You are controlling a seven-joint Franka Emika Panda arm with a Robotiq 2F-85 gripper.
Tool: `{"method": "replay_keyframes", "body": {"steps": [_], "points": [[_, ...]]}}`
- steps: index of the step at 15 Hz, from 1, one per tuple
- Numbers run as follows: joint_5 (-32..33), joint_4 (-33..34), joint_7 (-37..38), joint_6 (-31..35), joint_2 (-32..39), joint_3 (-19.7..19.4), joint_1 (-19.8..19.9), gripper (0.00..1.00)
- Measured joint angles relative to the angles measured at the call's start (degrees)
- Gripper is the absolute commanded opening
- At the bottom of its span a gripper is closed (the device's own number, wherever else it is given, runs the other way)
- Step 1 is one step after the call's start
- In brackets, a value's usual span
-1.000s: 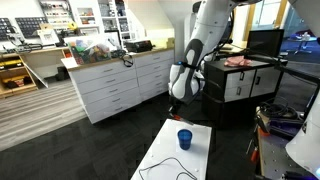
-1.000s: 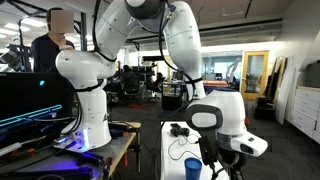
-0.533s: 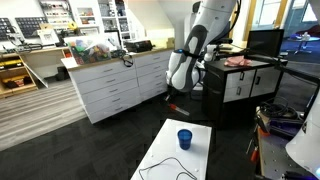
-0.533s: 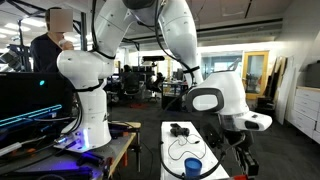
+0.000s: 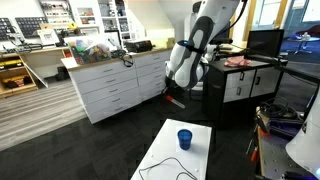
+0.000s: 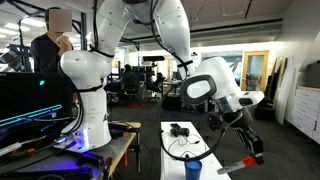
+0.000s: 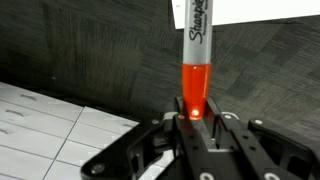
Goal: Get the marker from the table and put it in the blue cup
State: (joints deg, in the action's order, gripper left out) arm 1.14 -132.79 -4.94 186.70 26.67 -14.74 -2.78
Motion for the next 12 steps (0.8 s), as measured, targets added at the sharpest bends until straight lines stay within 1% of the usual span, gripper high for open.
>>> {"method": "replay_keyframes", "body": {"steps": [3, 7, 9, 12], "points": [[-1.6, -2.5, 0.7, 4.1, -1.2, -5.4, -5.9, 0.07], [-6.7, -5.7, 0.8, 9.2, -1.9, -12.3, -14.6, 0.07], [-9.9, -7.4, 0.8, 11.4, -2.0, -14.9, -18.7, 0.07], [-15.7, -8.2, 0.7, 11.5, -2.1, -19.9, -26.2, 0.07]]}}
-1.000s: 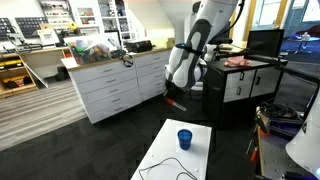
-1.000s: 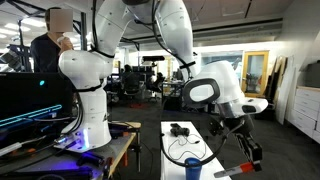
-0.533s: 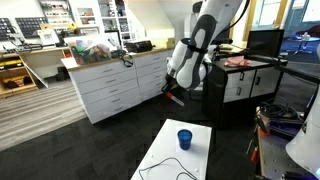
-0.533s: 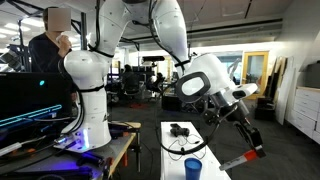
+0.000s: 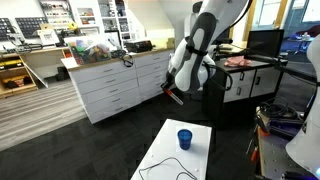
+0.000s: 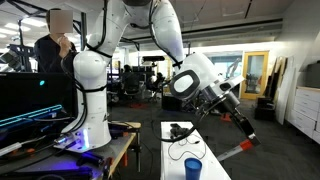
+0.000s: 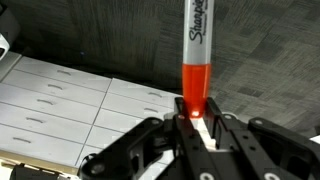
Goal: Get the marker from the table and put it in the blue cup
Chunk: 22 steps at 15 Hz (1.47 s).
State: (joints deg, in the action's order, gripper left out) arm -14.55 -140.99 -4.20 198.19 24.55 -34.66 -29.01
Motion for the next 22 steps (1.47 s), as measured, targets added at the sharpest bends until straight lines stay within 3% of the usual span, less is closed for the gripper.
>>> {"method": "replay_keyframes", "body": {"steps": [9, 13, 16, 22], "points": [[-20.5, -3.8, 0.0, -0.2, 1.3, -19.7, -30.7, 0.07], [-27.4, -6.8, 0.0, -0.2, 3.5, -26.7, -43.1, 0.07], [-29.7, -9.4, 1.0, -0.2, 5.1, -30.7, -50.3, 0.07], [-32.4, -13.6, 3.7, -0.2, 7.7, -36.2, -60.7, 0.07]]}}
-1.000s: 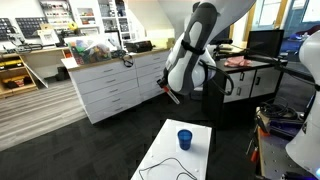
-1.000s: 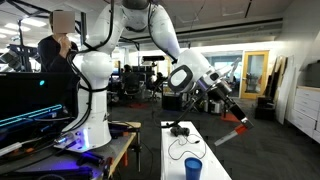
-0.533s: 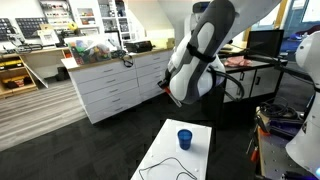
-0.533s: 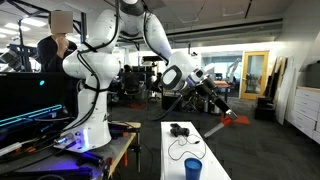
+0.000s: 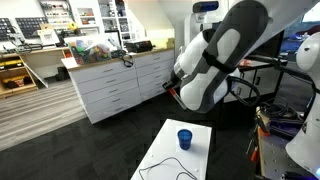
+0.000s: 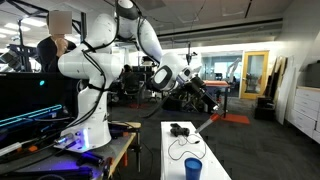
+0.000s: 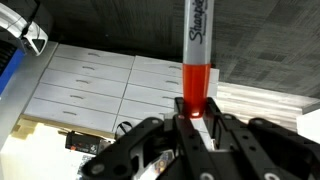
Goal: Get the marker from the table and put it in the blue cup
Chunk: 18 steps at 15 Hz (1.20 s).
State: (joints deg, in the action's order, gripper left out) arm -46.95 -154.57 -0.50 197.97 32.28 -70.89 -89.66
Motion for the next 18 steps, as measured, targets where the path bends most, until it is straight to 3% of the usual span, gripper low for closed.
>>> {"method": "replay_keyframes", "body": {"steps": [10, 18], "points": [[-6.2, -3.6, 6.8, 0.0, 6.7, -2.1, -11.9, 0.07], [-11.5, -4.2, 11.6, 0.0, 12.9, 1.0, -13.6, 0.07]]}}
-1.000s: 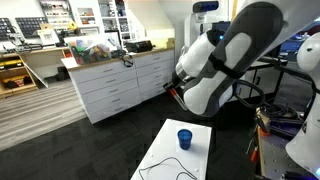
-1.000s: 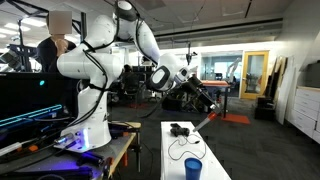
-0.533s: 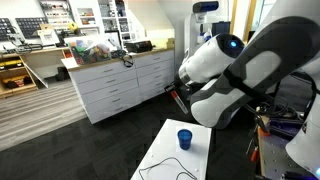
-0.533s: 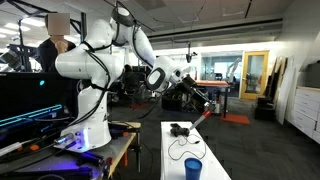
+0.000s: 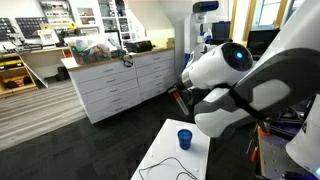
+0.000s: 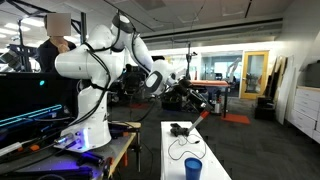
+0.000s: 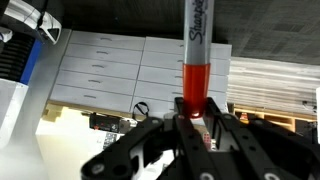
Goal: Get the marker from the table and put it in the blue cup
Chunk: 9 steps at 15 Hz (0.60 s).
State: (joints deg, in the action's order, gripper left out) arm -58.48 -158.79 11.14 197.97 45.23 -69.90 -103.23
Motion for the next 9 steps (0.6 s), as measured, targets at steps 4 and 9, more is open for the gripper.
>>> {"method": "replay_keyframes", "body": {"steps": [4, 9], "points": [[-3.3, 0.0, 3.2, 0.0, 2.9, 3.2, 0.8, 0.07], [-7.2, 0.5, 6.2, 0.0, 7.1, 7.8, 2.4, 0.07]]}}
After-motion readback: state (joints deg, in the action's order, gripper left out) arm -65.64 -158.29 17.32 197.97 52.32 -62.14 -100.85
